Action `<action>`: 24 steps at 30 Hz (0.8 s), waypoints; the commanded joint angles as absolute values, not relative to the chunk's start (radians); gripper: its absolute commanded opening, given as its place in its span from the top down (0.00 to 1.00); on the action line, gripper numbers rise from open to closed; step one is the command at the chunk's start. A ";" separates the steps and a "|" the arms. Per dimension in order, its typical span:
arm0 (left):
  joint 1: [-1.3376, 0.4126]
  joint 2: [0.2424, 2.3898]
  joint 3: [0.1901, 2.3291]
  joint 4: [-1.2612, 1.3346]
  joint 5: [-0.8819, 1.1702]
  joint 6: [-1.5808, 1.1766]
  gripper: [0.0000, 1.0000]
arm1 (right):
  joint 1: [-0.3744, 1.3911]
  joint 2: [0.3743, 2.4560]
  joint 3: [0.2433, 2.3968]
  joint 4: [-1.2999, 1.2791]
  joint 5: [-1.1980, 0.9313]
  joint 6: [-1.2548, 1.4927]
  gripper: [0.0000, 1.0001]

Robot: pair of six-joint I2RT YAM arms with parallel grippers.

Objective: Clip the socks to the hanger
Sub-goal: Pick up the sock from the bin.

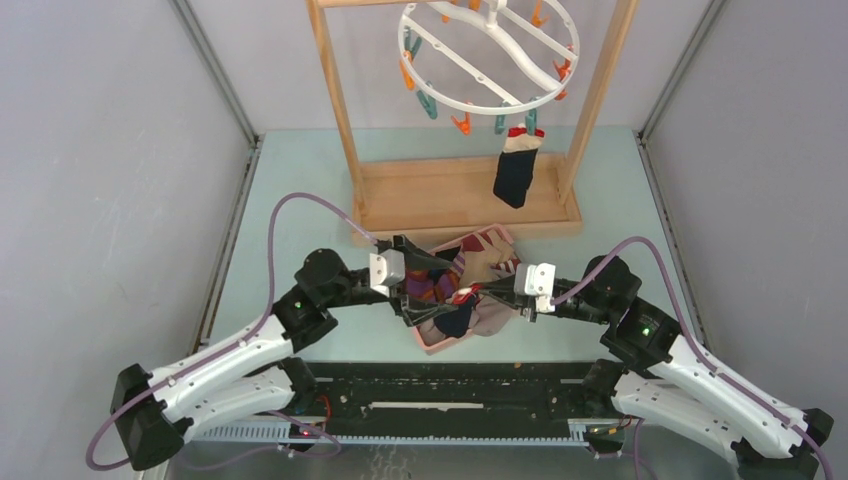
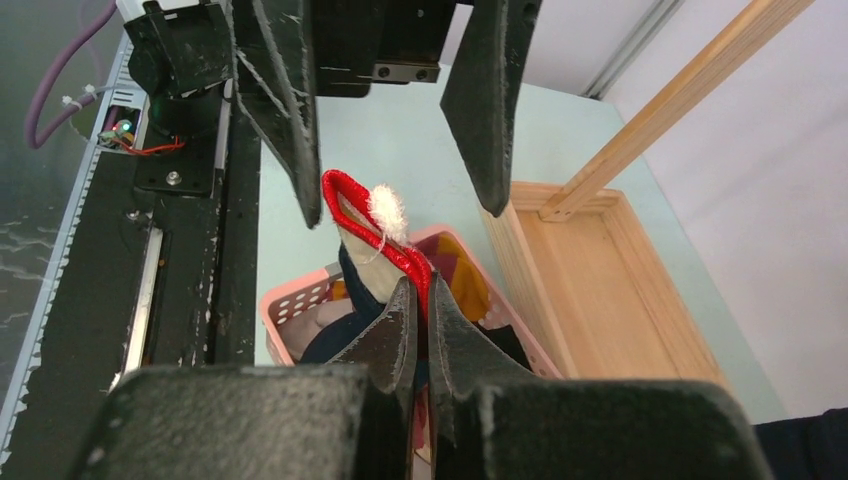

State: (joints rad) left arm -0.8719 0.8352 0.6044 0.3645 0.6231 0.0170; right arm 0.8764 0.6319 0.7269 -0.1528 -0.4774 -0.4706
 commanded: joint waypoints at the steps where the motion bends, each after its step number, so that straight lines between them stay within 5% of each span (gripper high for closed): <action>1: -0.885 0.865 0.680 0.350 0.584 0.056 0.25 | 0.867 0.623 0.755 -0.137 -0.498 -0.479 0.95; 14: -0.891 0.899 0.682 0.386 0.621 0.006 0.53 | 0.839 0.627 0.755 -0.133 -0.520 -0.458 0.95; 24: -0.891 0.859 0.613 0.516 0.662 -0.052 0.33 | 0.819 0.625 0.754 -0.129 -0.526 -0.437 0.94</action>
State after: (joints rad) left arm -0.8871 0.8902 0.6304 0.4088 0.6304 -0.0196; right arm 0.8295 0.6304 0.7269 -0.1532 -0.5102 -0.4591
